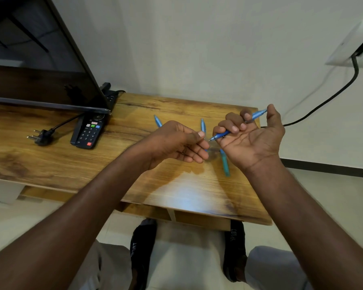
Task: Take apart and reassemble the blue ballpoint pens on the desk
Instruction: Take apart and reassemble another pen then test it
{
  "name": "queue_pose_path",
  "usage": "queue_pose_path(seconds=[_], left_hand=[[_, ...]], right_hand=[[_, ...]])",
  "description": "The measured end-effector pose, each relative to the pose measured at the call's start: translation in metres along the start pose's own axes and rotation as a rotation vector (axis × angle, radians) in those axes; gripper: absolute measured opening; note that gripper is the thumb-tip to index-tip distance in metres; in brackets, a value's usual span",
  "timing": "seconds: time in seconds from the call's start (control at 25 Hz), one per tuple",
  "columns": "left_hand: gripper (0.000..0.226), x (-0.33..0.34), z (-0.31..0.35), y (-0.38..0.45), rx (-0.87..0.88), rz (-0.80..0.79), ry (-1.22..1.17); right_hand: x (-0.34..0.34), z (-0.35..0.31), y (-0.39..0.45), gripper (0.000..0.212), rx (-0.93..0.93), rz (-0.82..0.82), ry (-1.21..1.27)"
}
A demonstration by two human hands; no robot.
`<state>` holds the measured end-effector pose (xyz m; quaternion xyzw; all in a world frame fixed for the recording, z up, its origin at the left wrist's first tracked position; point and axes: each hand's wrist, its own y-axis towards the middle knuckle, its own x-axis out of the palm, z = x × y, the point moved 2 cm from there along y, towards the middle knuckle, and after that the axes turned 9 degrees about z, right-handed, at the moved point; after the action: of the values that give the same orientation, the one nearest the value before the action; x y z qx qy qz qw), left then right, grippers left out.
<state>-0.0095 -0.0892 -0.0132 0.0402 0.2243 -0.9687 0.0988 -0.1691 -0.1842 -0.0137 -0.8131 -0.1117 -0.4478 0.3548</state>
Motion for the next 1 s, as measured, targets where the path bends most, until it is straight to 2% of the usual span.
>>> queue_pose_path(seconds=[0.2, 1.0], left_hand=[[0.023, 0.0023, -0.0015, 0.0013, 0.070, -0.098, -0.037], [0.033, 0.0017, -0.0005, 0.0009, 0.117, -0.110, -0.058]], right_hand=[[0.0004, -0.0001, -0.0005, 0.052, -0.037, 0.005, 0.052], [0.0029, -0.0043, -0.0007, 0.054, 0.006, 0.001, 0.031]])
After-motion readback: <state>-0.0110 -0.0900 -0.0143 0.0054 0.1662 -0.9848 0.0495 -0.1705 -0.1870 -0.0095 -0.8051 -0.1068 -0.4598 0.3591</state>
